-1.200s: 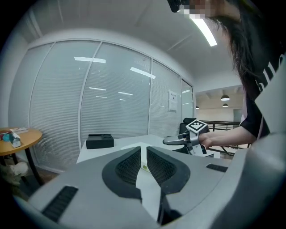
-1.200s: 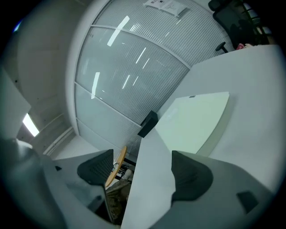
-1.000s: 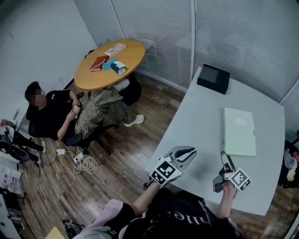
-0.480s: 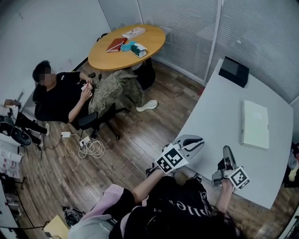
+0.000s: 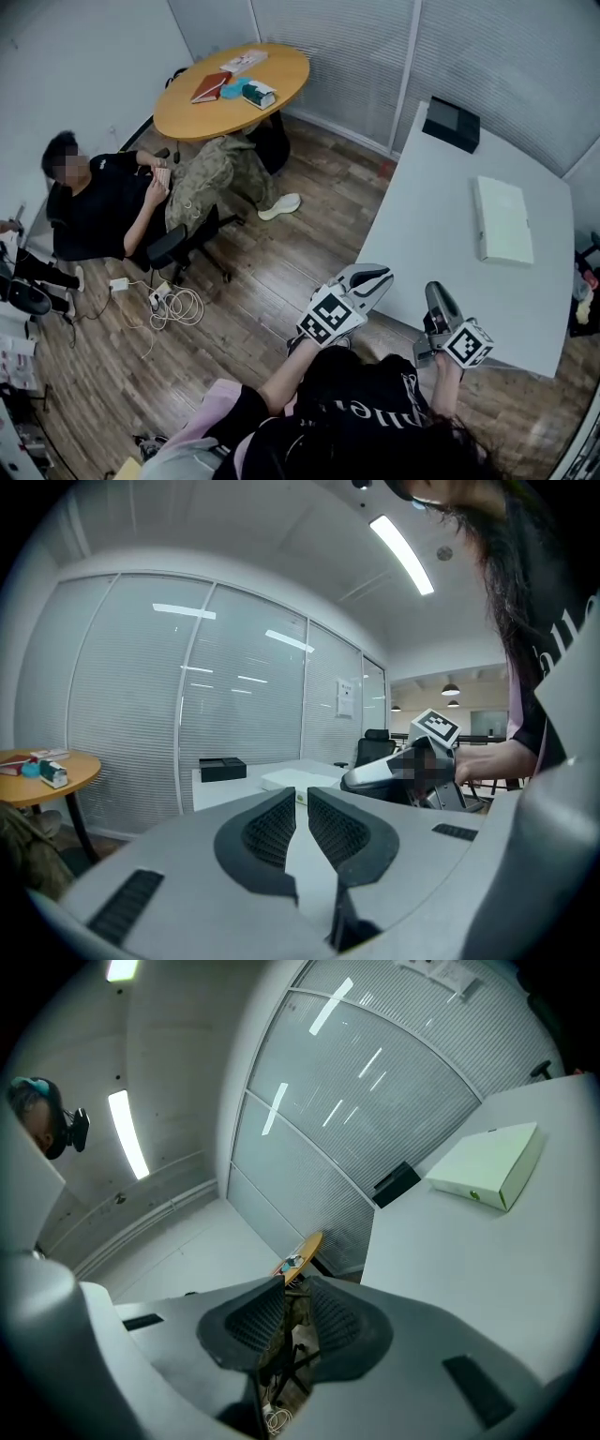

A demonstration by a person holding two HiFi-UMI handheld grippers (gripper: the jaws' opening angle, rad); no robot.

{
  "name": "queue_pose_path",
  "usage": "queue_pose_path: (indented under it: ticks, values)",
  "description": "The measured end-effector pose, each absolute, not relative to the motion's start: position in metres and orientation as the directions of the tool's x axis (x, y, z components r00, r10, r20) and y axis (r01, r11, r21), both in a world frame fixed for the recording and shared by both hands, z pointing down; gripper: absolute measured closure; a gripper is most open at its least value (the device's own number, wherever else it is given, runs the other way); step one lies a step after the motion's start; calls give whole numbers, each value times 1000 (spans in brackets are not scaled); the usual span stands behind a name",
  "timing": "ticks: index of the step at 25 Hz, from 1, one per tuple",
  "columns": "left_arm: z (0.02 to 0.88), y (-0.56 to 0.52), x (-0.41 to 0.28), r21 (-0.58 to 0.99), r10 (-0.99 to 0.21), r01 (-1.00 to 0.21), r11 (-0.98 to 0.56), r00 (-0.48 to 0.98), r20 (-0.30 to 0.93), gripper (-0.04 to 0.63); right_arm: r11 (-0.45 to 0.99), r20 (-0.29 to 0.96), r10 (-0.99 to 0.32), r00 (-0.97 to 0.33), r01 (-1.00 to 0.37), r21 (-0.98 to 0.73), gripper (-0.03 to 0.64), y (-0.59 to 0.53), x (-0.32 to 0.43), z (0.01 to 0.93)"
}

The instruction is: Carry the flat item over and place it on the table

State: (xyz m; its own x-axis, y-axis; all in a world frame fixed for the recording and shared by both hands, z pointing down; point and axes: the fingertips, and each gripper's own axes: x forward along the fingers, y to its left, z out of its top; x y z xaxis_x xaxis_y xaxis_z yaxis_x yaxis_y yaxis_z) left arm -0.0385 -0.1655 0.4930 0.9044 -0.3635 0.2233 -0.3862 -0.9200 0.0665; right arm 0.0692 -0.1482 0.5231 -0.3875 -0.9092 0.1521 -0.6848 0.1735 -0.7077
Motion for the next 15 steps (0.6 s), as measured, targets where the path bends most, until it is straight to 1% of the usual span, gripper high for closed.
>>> queue_pose_path:
  ticks: [10, 15]
  values:
    - [473, -152, -38, 81, -378, -395, -915, 911, 166, 554, 218, 141, -907, -398, -728, -650, 531, -134, 59, 495]
    - [470, -128, -33, 76, -391, -410, -909, 902, 184, 554, 243, 142, -900, -411, -746, -620, 531, -104, 61, 488]
